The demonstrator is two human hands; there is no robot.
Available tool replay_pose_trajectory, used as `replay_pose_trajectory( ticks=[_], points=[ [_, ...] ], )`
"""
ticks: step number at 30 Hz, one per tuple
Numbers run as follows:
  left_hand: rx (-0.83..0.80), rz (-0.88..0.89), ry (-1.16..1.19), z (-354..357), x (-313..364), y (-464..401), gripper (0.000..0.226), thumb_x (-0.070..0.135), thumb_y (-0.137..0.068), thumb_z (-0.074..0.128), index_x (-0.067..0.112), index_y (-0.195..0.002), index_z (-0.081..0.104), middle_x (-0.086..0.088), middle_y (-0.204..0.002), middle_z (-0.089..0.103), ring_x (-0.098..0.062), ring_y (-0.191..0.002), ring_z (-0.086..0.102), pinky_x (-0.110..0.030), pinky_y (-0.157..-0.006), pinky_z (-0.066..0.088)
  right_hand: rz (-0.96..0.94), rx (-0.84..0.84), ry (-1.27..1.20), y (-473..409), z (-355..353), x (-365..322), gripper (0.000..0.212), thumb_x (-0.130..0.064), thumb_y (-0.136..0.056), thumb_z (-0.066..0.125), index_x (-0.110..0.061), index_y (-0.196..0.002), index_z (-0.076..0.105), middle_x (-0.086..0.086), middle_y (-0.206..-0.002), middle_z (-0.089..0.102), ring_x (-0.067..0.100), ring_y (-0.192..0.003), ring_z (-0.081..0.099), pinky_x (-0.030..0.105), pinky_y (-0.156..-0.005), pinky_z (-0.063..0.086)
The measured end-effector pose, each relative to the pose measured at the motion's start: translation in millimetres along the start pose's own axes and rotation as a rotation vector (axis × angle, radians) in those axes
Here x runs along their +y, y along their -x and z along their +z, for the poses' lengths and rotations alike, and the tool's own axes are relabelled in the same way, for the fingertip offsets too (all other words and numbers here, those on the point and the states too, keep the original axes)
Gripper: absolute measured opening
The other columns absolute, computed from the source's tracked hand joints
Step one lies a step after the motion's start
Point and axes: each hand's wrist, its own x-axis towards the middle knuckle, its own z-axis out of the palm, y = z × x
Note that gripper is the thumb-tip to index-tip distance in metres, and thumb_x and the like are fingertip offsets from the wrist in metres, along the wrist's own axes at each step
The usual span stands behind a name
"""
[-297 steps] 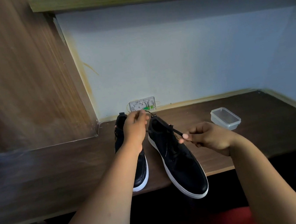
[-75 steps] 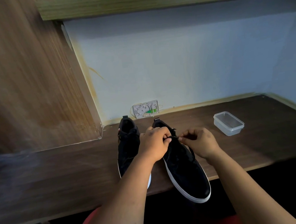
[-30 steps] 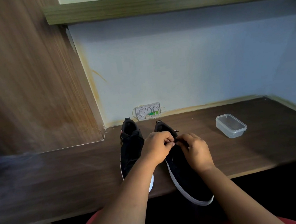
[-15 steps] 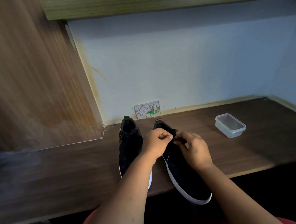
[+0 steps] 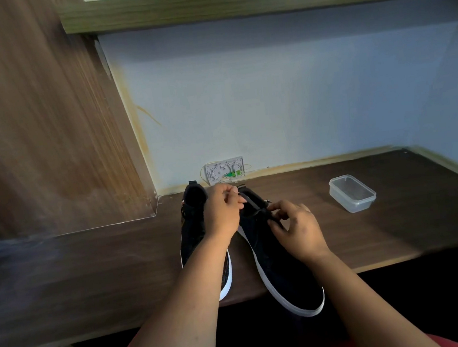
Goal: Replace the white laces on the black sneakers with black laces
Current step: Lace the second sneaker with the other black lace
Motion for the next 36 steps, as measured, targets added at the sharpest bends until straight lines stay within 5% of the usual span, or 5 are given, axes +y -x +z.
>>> replay_pose_trajectory(
  ticks=[8,14,20,27,36],
  points=[
    [0.165,-0.161,0.02,-7.8,-5.9,-7.0,0.015,0.023,-0.102,0.044,0.011,-0.108,0.052,-0.003,-0.088,0.068,-0.014,-0.071,0.064,-0.028,-0.068,0.048,0.066,0.022,-0.079,0.1,-6.9,-3.2,0.012,-0.016,-0.076,0.075,-0.022,-0.08,0.065,-0.011,-0.076,0.065,0.012,-0.079,0.059,0.022,-0.072,0.043],
    [-0.046,-0.341,-0.206,-5.2,-5.3,-1.9,0.059,0.033,-0.091,0.063,0.013,-0.136,0.03,0.004,-0.118,0.047,-0.026,-0.108,0.055,-0.031,-0.08,0.042,0.08,0.009,-0.109,-0.5,-7.5,-1.1,0.02,-0.023,-0.071,0.081,-0.026,-0.082,0.065,-0.012,-0.076,0.064,0.006,-0.079,0.06,0.015,-0.072,0.045],
    [-0.064,-0.199,-0.254,-0.6,-6.5,2.3,0.036,0.023,-0.091,0.065,0.017,-0.123,0.05,0.005,-0.091,0.06,-0.017,-0.089,0.059,-0.029,-0.075,0.046,0.071,0.006,-0.112,0.1,-8.0,-3.1,0.013,-0.026,-0.074,0.08,-0.027,-0.079,0.068,-0.014,-0.077,0.066,0.002,-0.08,0.059,0.02,-0.075,0.048],
    [-0.077,-0.26,-0.301,4.2,-13.0,5.3,0.042,0.036,-0.089,0.066,0.013,-0.122,0.053,0.004,-0.1,0.051,-0.015,-0.093,0.05,-0.026,-0.077,0.04,0.056,-0.041,-0.119,1.0,-13.6,-6.8,0.017,-0.031,-0.069,0.084,-0.029,-0.069,0.067,-0.018,-0.072,0.065,0.001,-0.078,0.06,0.016,-0.073,0.044],
    [-0.101,-0.217,-0.319,8.7,-19.5,6.6,0.033,0.019,-0.088,0.068,0.013,-0.118,0.056,0.0,-0.101,0.064,-0.016,-0.092,0.059,-0.025,-0.074,0.045,0.088,-0.128,-0.106,1.1,-16.8,-4.5,0.019,-0.021,-0.068,0.074,-0.029,-0.06,0.059,-0.017,-0.067,0.064,0.005,-0.089,0.052,0.001,-0.069,0.03]
  ],
)
